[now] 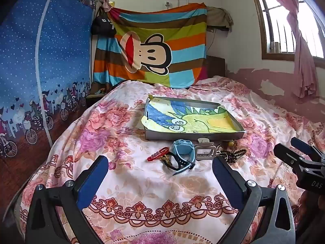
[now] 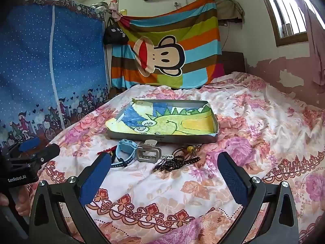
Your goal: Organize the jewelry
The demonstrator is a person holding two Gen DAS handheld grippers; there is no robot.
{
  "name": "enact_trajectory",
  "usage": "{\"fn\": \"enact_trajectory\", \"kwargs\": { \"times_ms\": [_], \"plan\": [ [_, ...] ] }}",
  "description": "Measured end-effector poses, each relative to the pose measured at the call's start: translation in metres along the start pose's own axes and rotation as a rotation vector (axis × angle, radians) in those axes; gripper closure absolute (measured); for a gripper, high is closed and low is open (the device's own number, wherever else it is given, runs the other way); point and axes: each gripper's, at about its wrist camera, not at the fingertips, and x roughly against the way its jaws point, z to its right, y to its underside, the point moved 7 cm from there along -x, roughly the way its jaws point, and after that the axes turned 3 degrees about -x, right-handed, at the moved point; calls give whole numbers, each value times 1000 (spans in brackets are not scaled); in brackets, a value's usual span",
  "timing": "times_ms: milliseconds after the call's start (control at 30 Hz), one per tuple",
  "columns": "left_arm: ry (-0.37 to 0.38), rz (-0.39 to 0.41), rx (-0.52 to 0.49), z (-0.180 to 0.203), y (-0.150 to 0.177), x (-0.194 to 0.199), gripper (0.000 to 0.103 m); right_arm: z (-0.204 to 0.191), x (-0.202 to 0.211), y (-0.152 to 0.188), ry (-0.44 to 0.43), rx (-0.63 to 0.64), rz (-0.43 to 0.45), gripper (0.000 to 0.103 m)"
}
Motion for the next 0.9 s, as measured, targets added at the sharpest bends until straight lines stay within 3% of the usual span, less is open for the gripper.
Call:
{"fn": "enact_trajectory", "kwargs": {
  "times_ms": [900],
  "plan": [
    [3, 0, -3, 0, 0, 0, 0, -1, -1, 0, -5, -2, 0, 1]
  ]
}}
